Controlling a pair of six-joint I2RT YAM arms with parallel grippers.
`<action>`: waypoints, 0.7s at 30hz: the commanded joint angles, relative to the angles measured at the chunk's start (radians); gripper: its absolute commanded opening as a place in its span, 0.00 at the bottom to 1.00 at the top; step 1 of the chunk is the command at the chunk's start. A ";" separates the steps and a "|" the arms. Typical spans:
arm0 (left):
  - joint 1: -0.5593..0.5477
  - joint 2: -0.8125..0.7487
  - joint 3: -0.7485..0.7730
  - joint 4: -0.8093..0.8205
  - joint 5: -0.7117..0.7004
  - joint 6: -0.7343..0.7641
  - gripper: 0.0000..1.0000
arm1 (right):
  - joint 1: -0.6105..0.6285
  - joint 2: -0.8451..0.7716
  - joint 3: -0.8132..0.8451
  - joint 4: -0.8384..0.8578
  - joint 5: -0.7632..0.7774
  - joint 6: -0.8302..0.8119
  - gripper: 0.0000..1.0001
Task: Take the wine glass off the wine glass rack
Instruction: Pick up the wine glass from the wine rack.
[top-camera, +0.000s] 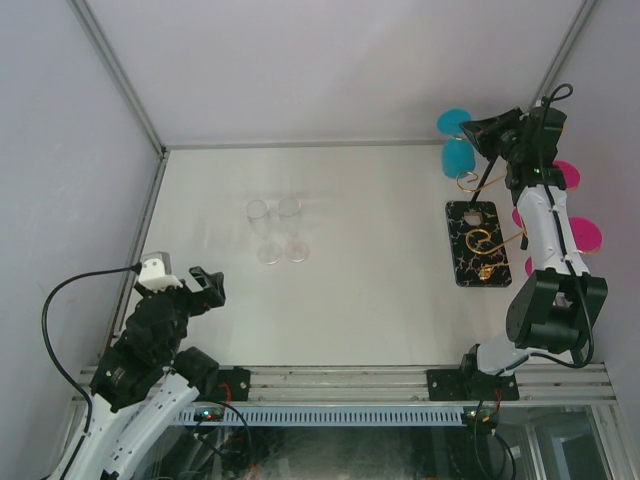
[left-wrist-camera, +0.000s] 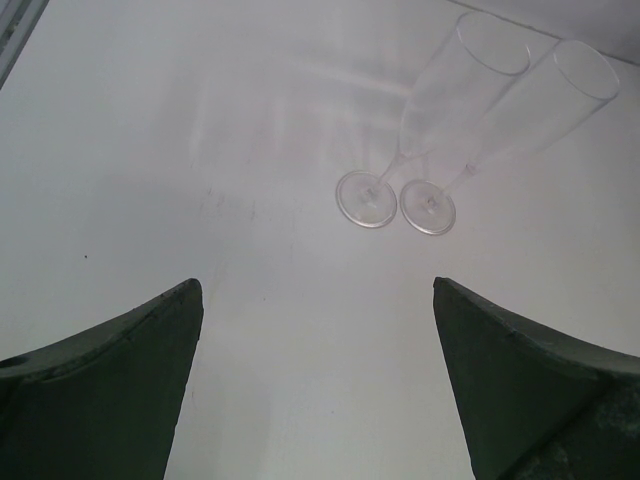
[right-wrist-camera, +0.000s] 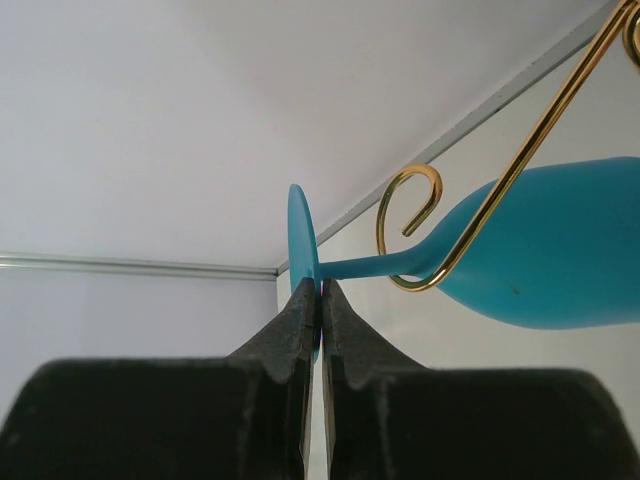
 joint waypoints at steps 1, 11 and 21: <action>0.006 0.010 -0.012 0.032 0.002 -0.008 1.00 | -0.001 -0.058 0.003 -0.006 -0.034 -0.036 0.00; 0.005 0.010 -0.012 0.032 0.004 -0.007 1.00 | -0.013 -0.076 0.003 -0.052 0.017 -0.084 0.00; 0.006 0.010 -0.012 0.033 0.004 -0.008 1.00 | -0.017 -0.075 0.005 -0.014 0.160 -0.094 0.00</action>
